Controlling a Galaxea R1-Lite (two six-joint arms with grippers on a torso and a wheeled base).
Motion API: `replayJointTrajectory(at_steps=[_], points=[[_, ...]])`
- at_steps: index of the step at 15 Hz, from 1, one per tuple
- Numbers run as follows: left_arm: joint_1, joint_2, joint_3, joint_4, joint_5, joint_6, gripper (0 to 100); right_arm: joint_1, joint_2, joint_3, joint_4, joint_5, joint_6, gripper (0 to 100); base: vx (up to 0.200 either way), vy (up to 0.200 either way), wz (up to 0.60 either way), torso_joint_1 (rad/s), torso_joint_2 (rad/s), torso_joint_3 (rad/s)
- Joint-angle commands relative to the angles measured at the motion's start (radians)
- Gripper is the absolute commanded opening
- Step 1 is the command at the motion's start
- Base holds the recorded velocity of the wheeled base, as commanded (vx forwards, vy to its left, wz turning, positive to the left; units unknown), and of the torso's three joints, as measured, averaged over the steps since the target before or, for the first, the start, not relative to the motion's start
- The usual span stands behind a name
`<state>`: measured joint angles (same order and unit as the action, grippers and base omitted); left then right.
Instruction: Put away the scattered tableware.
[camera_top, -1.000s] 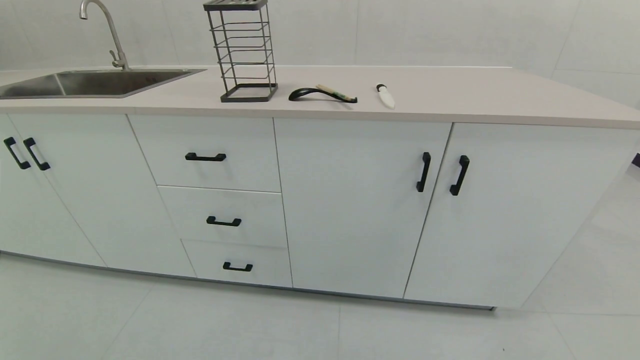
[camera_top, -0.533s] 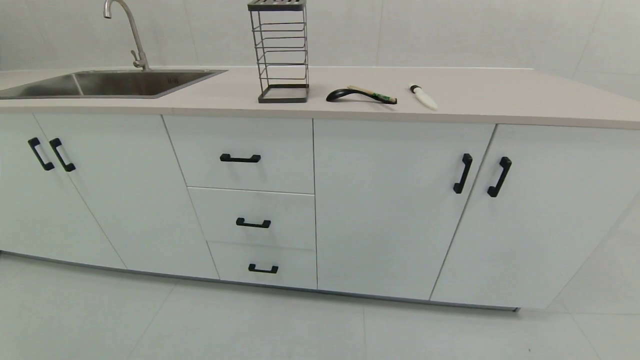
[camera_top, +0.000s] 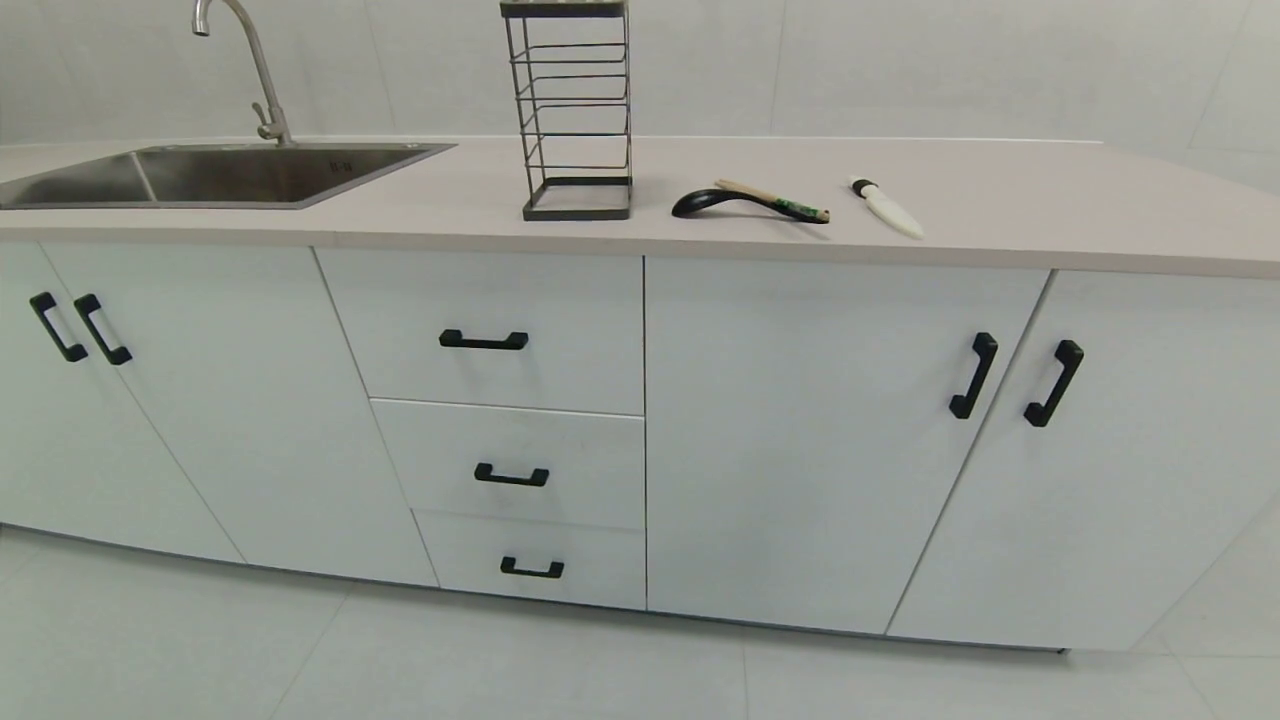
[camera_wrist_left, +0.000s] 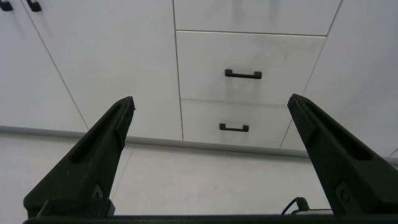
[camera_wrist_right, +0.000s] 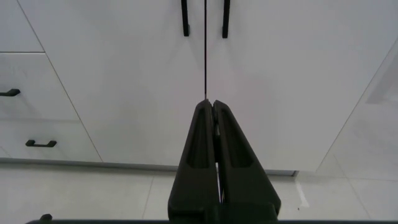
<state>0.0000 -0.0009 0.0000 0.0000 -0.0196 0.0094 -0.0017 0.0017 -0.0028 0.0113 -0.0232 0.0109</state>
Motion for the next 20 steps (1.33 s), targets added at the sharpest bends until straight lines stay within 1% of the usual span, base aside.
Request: replayJointTrajectory(at_steps=[1, 5, 7, 10, 13, 18, 20], points=[[0.000, 0.001, 0.000, 0.000, 0.000, 0.000, 100, 0.000, 0.001, 0.000, -0.001, 0.000, 0.000, 0, 0.000, 0.000, 0.00, 0.000, 0.00, 0.000], [0.000, 0.001, 0.000, 0.000, 0.000, 0.000, 100, 0.000, 0.001, 0.000, -0.001, -0.001, -0.002, 0, 0.000, 0.000, 0.00, 0.000, 0.00, 0.000], [0.000, 0.001, 0.000, 0.000, 0.000, 0.000, 100, 0.000, 0.001, 0.000, -0.001, -0.001, 0.000, 0, 0.000, 0.000, 0.60, 0.000, 0.00, 0.005], [0.000, 0.001, 0.000, 0.000, 0.000, 0.000, 100, 0.000, 0.001, 0.000, -0.001, -0.001, 0.000, 0, 0.000, 0.000, 0.00, 0.000, 0.00, 0.000], [0.000, 0.001, 0.000, 0.000, 0.000, 0.000, 100, 0.000, 0.001, 0.000, -0.001, -0.001, 0.000, 0, 0.200, -0.200, 0.00, 0.001, 0.01, 0.007], [0.000, 0.001, 0.000, 0.000, 0.000, 0.000, 100, 0.000, 0.001, 0.000, -0.001, -0.001, 0.001, 0, 0.200, 0.000, 0.00, 0.002, 0.00, 0.004], [0.000, 0.001, 0.000, 0.000, 0.001, 0.000, 100, 0.000, 0.001, 0.000, -0.001, -0.001, -0.002, 0, 0.000, 0.000, 0.00, 0.000, 0.00, 0.000]])
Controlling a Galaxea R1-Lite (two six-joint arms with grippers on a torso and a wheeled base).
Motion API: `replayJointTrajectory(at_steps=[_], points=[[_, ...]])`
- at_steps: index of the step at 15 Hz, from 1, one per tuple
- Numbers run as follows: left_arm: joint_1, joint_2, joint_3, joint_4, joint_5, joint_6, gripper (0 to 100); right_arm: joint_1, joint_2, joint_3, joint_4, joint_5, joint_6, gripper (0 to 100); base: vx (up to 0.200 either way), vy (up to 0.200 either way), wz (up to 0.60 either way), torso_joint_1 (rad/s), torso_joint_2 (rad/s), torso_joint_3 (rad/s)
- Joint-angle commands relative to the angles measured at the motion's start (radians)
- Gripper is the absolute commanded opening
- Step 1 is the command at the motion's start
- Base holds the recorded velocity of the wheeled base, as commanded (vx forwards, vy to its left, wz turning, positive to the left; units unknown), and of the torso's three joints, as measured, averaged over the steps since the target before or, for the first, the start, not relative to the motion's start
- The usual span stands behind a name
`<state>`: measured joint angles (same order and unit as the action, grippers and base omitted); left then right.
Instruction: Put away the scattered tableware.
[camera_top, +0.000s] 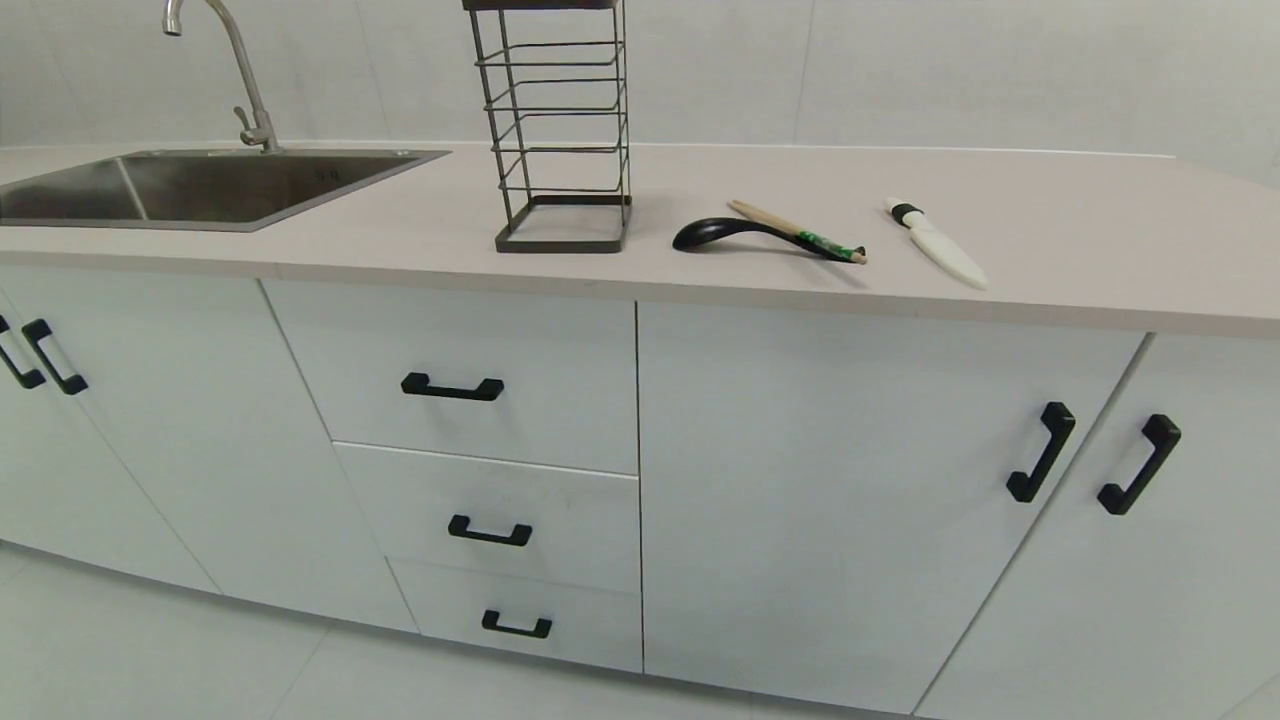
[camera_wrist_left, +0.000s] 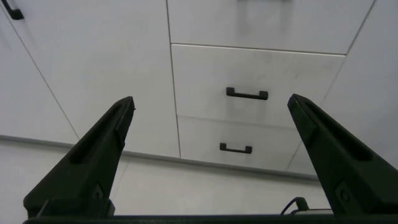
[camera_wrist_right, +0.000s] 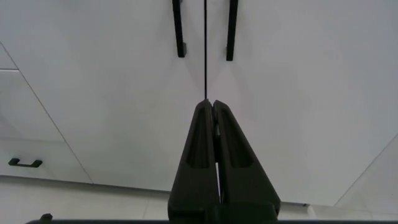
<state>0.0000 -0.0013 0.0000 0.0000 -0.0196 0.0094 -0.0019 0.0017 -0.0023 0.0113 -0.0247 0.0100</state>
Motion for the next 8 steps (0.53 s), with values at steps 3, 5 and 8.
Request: replayJointTrajectory(at_steps=[3, 5, 8], points=[[0.000, 0.001, 0.000, 0.000, 0.000, 0.000, 100, 0.000, 0.001, -0.001, -0.001, 0.000, 0.002, 0, 0.000, 0.200, 0.40, 0.001, -0.01, 0.005], [0.000, 0.001, 0.000, 0.000, 0.001, 0.000, 100, 0.000, 0.001, -0.001, -0.001, 0.000, 0.001, 0, 0.000, 0.200, 0.00, 0.002, 0.00, 0.000], [0.000, 0.001, 0.000, 0.000, 0.000, 0.000, 100, 0.000, 0.001, -0.001, -0.001, 0.000, 0.001, 0, 0.000, 0.000, 0.00, 0.000, 0.00, 0.000]])
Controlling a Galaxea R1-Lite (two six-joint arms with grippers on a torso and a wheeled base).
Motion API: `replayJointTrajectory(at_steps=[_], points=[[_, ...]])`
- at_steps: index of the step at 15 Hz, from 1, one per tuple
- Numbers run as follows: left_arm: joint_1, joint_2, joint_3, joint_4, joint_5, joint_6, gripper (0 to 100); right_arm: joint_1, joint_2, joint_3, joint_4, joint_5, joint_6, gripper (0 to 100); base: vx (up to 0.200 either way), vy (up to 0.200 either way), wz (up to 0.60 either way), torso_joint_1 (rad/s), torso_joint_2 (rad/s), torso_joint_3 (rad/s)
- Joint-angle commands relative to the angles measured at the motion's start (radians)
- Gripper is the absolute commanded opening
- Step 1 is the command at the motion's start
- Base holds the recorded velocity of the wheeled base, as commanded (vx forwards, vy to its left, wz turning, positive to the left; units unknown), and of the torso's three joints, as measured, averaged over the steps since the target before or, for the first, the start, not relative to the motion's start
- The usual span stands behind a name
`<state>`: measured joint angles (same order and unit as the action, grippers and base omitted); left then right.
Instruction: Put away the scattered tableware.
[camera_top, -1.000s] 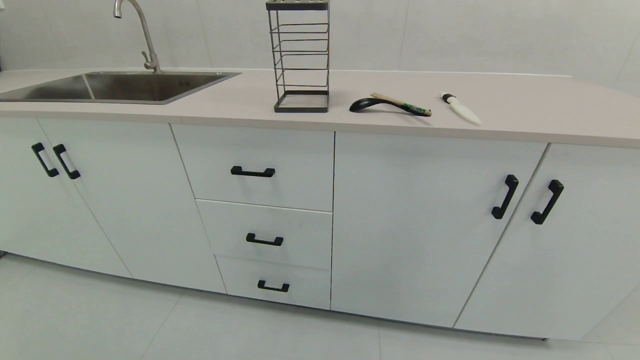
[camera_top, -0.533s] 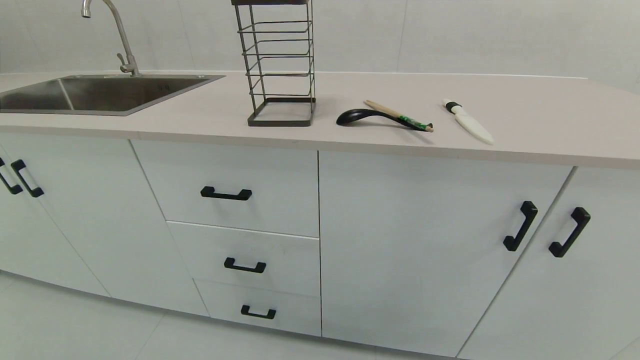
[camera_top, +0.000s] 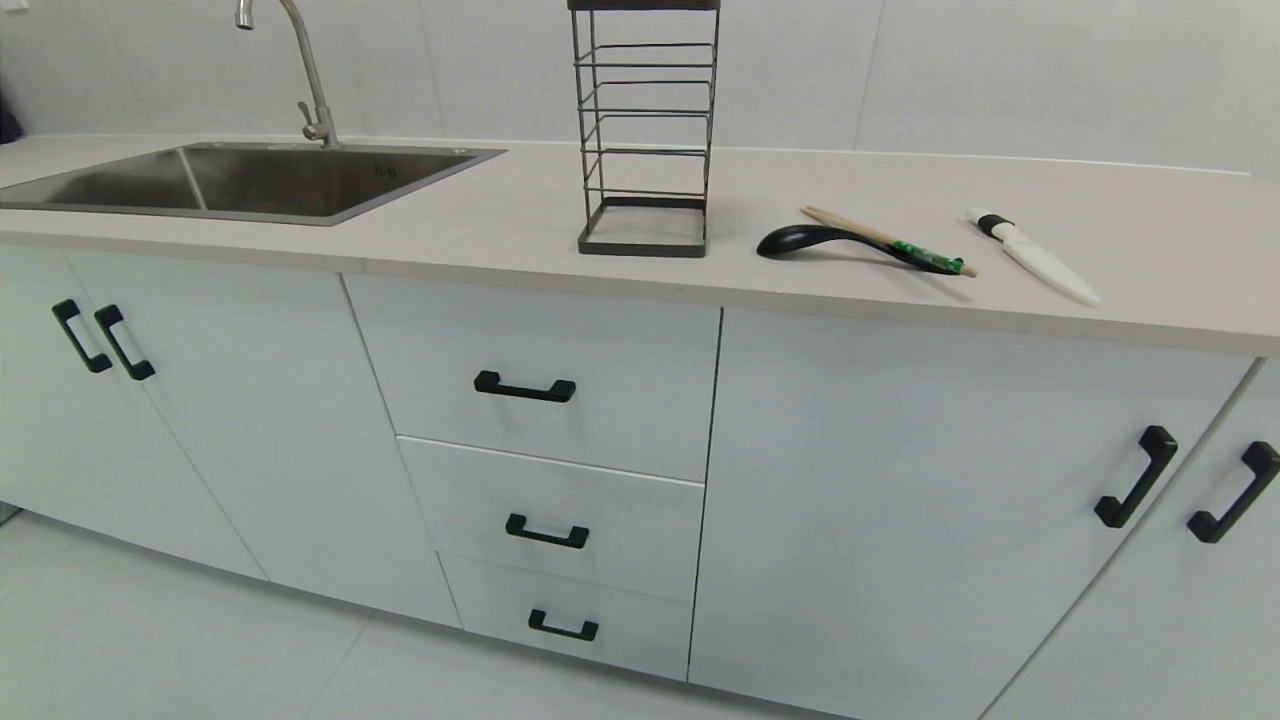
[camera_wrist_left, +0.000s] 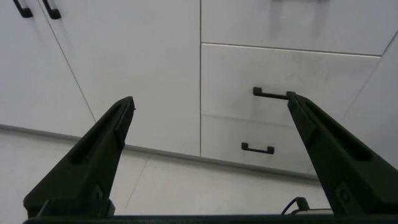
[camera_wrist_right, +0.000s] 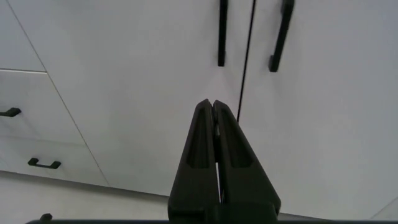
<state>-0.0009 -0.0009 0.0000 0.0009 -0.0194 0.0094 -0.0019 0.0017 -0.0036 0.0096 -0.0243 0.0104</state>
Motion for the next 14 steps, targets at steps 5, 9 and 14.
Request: replayJointTrajectory(at_steps=[5, 9, 14], points=[[0.001, 0.001, 0.000, -0.001, -0.001, 0.000, 100, 0.000, 0.001, 0.001, 0.001, 0.001, 0.000, 0, 0.000, 0.120, 0.00, 0.001, 0.00, 0.004], [0.001, 0.001, 0.000, -0.001, -0.005, -0.002, 100, 0.000, 0.001, 0.001, 0.001, 0.001, 0.000, 0, 0.000, 0.000, 0.00, 0.000, 0.00, 0.000], [0.012, 0.025, -0.156, -0.180, -0.122, 0.021, 100, 0.000, 0.001, 0.001, 0.001, 0.001, 0.000, 0, 0.000, 0.000, 0.00, 0.000, 0.00, 0.000]])
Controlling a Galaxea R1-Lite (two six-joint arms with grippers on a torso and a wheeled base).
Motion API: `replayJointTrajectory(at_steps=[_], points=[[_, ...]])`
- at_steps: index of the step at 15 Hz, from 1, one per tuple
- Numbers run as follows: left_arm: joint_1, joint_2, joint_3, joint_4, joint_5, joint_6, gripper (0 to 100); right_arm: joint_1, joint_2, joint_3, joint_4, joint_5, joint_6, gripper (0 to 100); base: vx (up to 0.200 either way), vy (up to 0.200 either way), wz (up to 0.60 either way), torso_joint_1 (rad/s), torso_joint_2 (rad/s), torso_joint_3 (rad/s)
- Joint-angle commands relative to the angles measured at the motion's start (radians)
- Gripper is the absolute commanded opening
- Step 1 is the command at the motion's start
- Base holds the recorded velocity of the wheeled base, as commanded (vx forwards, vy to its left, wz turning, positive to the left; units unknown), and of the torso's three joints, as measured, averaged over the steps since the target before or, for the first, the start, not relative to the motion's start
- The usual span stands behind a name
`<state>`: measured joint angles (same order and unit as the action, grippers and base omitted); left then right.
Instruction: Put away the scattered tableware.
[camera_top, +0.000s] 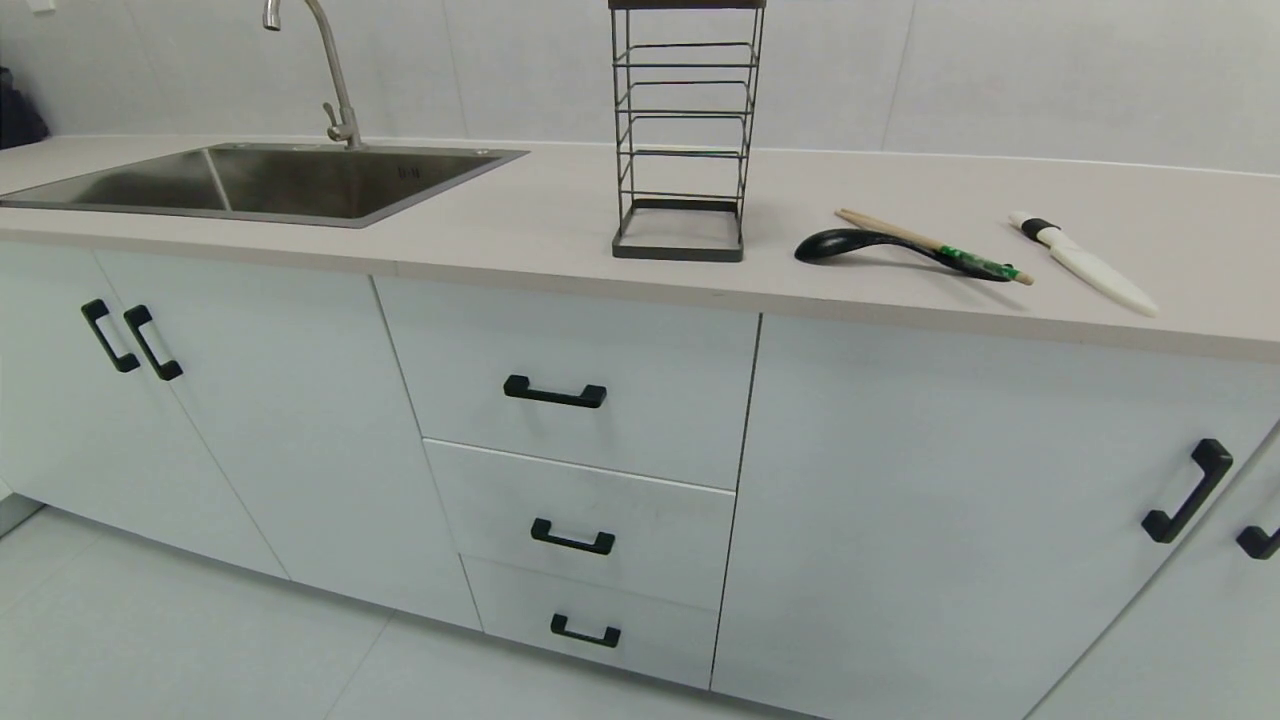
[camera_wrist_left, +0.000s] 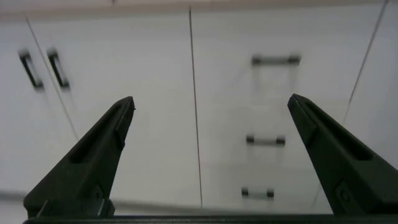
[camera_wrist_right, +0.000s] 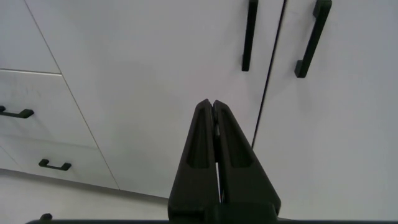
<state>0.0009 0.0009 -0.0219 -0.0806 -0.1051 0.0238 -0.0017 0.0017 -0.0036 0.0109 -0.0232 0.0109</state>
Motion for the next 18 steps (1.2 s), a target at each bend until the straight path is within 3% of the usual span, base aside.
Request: replayJointTrajectory(at_steps=[1, 2, 6, 8, 9, 11, 12, 13, 16, 17, 18], points=[[0.024, 0.080, -0.201, -0.111, -0.073, 0.011, 100, 0.000, 0.001, 0.001, 0.000, 0.000, 0.000, 0, 0.000, 0.000, 0.00, 0.000, 0.00, 0.000], [0.042, 0.137, -0.247, -0.110, -0.122, 0.038, 100, 0.000, 0.001, 0.001, 0.000, 0.000, 0.000, 0, 0.000, 0.000, 0.00, 0.000, 0.00, 0.000], [-0.016, 0.277, -0.225, -0.122, -0.146, 0.033, 100, 0.000, 0.001, 0.001, 0.000, 0.000, 0.000, 0, 0.000, 0.000, 0.00, 0.000, 0.00, 0.000], [-0.096, 0.360, -0.219, -0.116, -0.154, 0.041, 100, 0.000, 0.001, 0.001, 0.000, 0.000, 0.000, 0, 0.000, 0.000, 0.00, 0.000, 0.00, 0.000], [-0.147, 0.423, -0.205, -0.113, -0.196, 0.065, 100, 0.000, 0.001, 0.001, 0.000, 0.000, 0.000, 0, 0.000, 0.000, 0.00, 0.000, 0.00, 0.000], [-0.223, 0.545, -0.164, -0.113, -0.257, 0.171, 100, 0.000, 0.001, 0.001, 0.000, 0.000, 0.000, 0, 0.000, 0.000, 0.00, 0.000, 0.00, 0.000], [-0.232, 0.568, -0.164, -0.113, -0.258, 0.200, 100, 0.000, 0.001, 0.001, 0.000, 0.000, 0.000, 0, 0.000, 0.000, 0.00, 0.000, 0.00, 0.000], [-0.268, 0.650, -0.164, -0.113, -0.260, 0.308, 100, 0.000, 0.001, 0.001, 0.000, 0.000, 0.001, 0, 0.000, 0.000, 0.00, 0.000, 0.00, 0.000], [-0.357, 0.809, -0.138, -0.117, -0.260, 0.466, 100, 0.000, 0.001, 0.001, 0.000, 0.000, 0.000, 0, 0.000, 0.000, 0.00, 0.000, 0.00, 0.000], [-0.423, 0.930, -0.142, -0.120, -0.277, 0.561, 100, 0.000, 0.001, 0.001, 0.000, 0.000, 0.000, 0, 0.000, 0.000, 0.00, 0.000, 0.00, 0.000], [-0.437, 0.959, -0.147, -0.122, -0.297, 0.587, 100, 0.000, 0.001, 0.001, 0.000, 0.000, 0.000, 0, 0.000, 0.000, 0.00, 0.000, 0.00, 0.000]])
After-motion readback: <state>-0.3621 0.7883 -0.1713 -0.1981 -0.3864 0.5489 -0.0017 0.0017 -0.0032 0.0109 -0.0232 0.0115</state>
